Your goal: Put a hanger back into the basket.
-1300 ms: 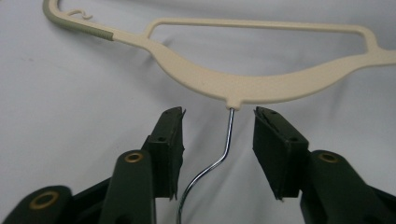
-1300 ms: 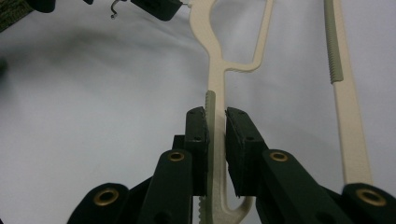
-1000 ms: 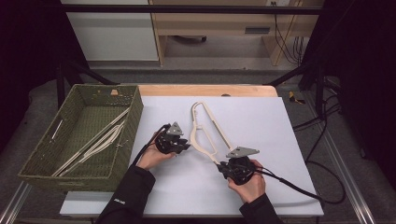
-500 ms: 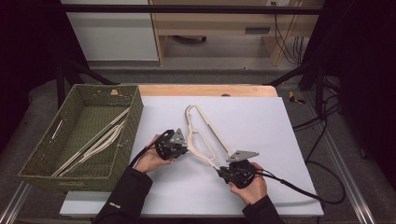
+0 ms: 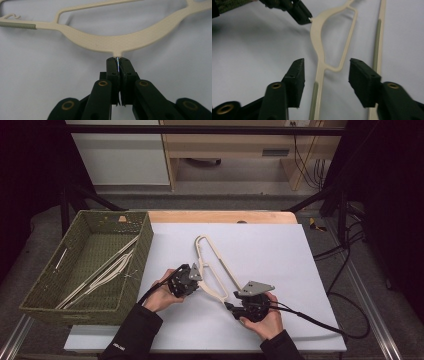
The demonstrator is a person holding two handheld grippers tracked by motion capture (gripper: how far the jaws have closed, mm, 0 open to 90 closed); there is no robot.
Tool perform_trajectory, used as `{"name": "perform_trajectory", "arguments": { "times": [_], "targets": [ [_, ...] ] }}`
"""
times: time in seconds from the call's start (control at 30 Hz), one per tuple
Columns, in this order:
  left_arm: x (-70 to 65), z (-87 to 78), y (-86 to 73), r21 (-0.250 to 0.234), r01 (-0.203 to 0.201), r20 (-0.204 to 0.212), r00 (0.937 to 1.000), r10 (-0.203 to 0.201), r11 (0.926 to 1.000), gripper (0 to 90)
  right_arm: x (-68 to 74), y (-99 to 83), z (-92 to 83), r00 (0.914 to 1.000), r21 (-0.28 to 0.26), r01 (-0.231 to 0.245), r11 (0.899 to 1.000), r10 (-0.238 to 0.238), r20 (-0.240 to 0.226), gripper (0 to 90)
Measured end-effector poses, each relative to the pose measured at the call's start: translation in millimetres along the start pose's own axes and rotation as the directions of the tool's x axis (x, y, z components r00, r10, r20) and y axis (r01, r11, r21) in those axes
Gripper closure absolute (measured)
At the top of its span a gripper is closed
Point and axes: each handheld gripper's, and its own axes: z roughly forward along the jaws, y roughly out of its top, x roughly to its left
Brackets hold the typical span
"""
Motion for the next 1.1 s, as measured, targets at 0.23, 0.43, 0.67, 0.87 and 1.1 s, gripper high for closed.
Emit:
{"name": "perform_trajectory", "arguments": {
  "times": [0.23,0.43,0.67,0.87,1.1],
  "targets": [
    [-9.8,-6.4,3.7,0.030,0.014,-0.017,0.9998,-0.013,0.9995,87.0,9.1,19.4,21.1,0.9977,-0.037,0.064,0.997,-0.063,0.022,39.4],
    [-18.9,-9.3,7.1,0.026,0.016,-0.024,0.9996,-0.016,0.9995,87.0,19.9,25.7,48.9,0.9937,0.032,0.108,0.994,-0.109,0.029,41.1],
    [-23.4,-10.9,9.1,0.037,0.012,-0.013,0.9998,-0.012,0.9992,86.9,21.3,17.7,68.4,0.9888,0.140,0.142,0.980,-0.147,0.026,63.9],
    [-21.8,-13.5,8.0,0.003,0.054,0.008,0.9985,-0.054,0.9985,81.7,23.5,15.5,70.5,0.9900,0.159,0.139,0.977,-0.141,0.003,74.7],
    [-14.0,-64.0,4.7,-0.247,0.139,-0.022,0.9885,-0.149,0.9590,44.7,23.2,17.9,62.5,0.9831,0.146,0.181,0.973,-0.183,-0.001,76.5]
  ]
}}
